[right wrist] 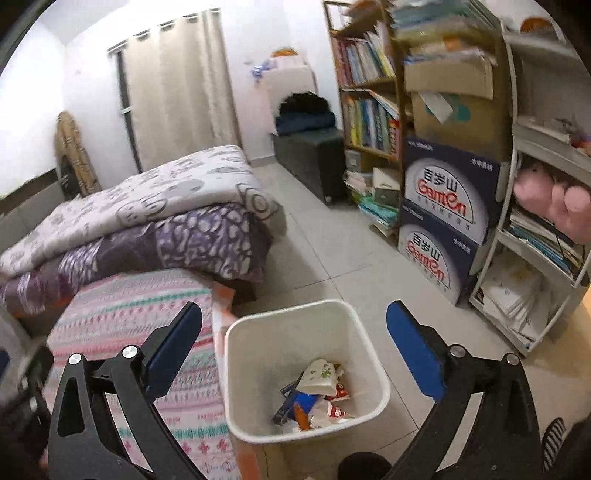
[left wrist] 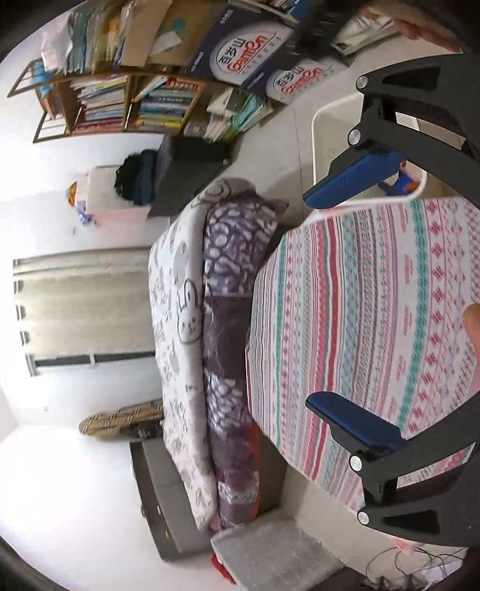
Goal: Collect trash
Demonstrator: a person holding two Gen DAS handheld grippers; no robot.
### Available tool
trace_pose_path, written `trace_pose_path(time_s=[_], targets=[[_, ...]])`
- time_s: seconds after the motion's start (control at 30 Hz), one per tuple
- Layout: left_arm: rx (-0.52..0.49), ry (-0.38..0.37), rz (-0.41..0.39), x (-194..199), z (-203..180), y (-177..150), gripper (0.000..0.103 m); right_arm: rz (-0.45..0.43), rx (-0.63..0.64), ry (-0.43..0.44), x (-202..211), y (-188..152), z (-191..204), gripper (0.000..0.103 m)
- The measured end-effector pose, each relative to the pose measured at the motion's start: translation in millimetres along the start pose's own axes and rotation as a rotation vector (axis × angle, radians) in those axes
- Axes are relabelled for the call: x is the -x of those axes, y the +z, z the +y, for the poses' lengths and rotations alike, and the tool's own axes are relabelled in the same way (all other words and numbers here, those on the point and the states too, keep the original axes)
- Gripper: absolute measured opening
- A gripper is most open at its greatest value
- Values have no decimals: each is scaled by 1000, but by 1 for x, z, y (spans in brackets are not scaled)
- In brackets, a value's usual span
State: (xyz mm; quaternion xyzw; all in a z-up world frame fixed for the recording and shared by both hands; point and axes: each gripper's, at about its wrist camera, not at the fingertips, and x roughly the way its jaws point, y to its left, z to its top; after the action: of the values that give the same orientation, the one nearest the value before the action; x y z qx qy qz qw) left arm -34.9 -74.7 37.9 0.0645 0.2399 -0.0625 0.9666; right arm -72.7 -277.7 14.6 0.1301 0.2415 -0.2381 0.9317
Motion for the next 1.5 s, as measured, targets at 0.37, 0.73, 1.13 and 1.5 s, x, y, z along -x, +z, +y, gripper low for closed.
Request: trace_pose_path(time_s=[0.37, 0.73, 1.13, 1.5], targets=[[25, 33, 82, -2, 23, -25, 96, -4, 114, -16, 5, -37, 27, 96], [6, 29, 81, -1, 12, -29, 96, 4, 115, -3, 5, -42, 26, 96], [22, 23, 103, -6, 11, -29, 96, 8, 130, 15, 6, -44, 29, 96], [29, 25, 105, -7, 13, -29, 96, 21, 142, 24, 4, -47, 30, 96]])
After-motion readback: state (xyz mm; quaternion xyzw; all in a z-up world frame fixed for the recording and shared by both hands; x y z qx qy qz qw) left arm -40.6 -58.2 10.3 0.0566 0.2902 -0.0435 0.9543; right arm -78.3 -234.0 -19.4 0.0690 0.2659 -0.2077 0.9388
